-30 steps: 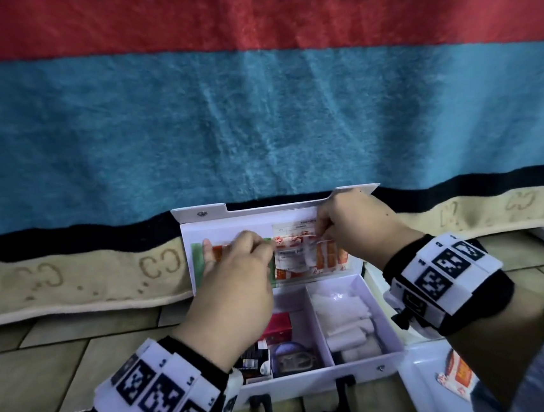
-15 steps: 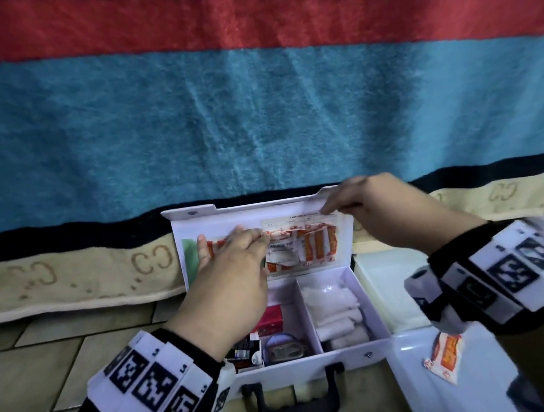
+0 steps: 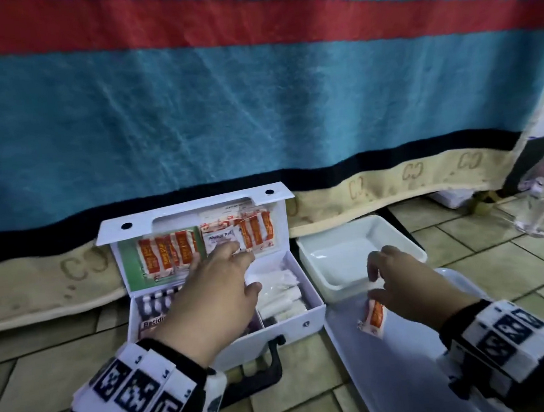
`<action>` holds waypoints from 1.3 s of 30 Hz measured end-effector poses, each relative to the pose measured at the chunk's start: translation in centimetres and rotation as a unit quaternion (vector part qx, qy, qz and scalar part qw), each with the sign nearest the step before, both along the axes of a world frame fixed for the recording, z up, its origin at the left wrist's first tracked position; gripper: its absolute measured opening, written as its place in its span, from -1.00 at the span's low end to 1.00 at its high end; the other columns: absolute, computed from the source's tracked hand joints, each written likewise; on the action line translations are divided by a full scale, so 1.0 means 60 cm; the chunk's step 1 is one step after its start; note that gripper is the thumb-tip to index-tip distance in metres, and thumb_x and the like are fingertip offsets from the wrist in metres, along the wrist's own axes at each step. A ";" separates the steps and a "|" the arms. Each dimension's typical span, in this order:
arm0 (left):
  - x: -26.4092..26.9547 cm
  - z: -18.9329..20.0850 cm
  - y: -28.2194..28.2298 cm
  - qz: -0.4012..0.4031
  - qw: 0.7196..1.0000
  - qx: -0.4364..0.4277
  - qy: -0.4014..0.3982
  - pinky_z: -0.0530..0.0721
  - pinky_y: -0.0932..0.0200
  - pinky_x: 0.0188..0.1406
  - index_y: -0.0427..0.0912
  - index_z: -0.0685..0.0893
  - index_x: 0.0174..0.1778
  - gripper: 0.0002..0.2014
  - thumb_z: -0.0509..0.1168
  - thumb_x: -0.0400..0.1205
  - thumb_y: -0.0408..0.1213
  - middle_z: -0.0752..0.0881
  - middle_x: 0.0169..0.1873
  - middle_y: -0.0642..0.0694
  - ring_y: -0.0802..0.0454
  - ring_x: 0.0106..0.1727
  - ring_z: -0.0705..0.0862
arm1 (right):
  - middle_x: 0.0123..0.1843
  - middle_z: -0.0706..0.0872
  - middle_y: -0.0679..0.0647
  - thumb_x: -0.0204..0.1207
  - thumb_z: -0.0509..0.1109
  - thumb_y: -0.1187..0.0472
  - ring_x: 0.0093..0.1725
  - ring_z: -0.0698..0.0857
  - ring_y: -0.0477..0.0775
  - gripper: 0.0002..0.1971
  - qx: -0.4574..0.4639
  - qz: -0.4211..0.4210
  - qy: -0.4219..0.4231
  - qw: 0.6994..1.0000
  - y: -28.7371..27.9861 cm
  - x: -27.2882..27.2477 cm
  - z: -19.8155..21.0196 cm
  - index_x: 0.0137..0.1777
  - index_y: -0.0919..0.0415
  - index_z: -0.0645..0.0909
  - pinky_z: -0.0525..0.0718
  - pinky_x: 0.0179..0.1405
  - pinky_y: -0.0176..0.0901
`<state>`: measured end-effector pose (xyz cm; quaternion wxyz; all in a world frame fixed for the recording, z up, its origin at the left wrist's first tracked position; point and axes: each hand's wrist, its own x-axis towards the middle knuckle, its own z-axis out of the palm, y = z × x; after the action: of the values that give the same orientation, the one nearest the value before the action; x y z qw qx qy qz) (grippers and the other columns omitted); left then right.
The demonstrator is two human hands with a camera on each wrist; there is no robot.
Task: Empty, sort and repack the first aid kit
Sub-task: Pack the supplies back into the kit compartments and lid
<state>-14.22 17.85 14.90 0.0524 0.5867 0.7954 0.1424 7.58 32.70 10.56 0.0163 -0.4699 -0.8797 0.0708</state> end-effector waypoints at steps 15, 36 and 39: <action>-0.023 0.007 0.000 0.031 0.999 -0.013 -0.018 -0.09 -0.13 0.67 0.07 0.38 0.50 -0.52 0.19 0.65 0.04 0.21 0.59 0.05 0.02 0.60 0.22 | 0.10 0.51 0.18 0.43 0.42 0.02 -0.14 0.38 0.08 -0.79 -0.055 0.022 -0.140 0.988 -0.015 -0.025 -0.051 -0.07 0.07 0.47 0.38 -0.07 -0.26; -0.079 0.024 0.030 0.078 0.996 0.023 0.033 0.21 -0.07 0.50 0.01 0.23 0.56 -0.39 0.23 0.61 0.04 0.31 0.47 0.02 -0.05 0.48 0.22 | -0.47 0.70 -0.05 0.17 0.53 -0.08 -0.34 0.69 -0.01 -0.67 -0.143 -0.043 -0.128 0.980 0.000 -0.015 -0.036 -0.52 0.15 0.57 0.61 -0.29 -0.23; -0.082 0.023 0.030 0.079 0.996 0.008 0.043 0.23 -0.06 0.44 0.09 0.30 0.52 -0.45 0.23 0.60 0.07 0.32 0.39 0.05 -0.02 0.43 0.20 | -0.58 0.57 -0.11 0.41 0.44 0.05 -0.49 0.48 -0.15 -0.69 -0.193 0.009 -0.164 0.967 -0.015 -0.025 0.007 -0.56 -0.03 0.58 0.44 -0.45 -0.39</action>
<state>-19.15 19.65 16.28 0.0021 0.5277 0.8398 0.1275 6.06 31.78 11.00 -0.2197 -0.4611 -0.8444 0.1615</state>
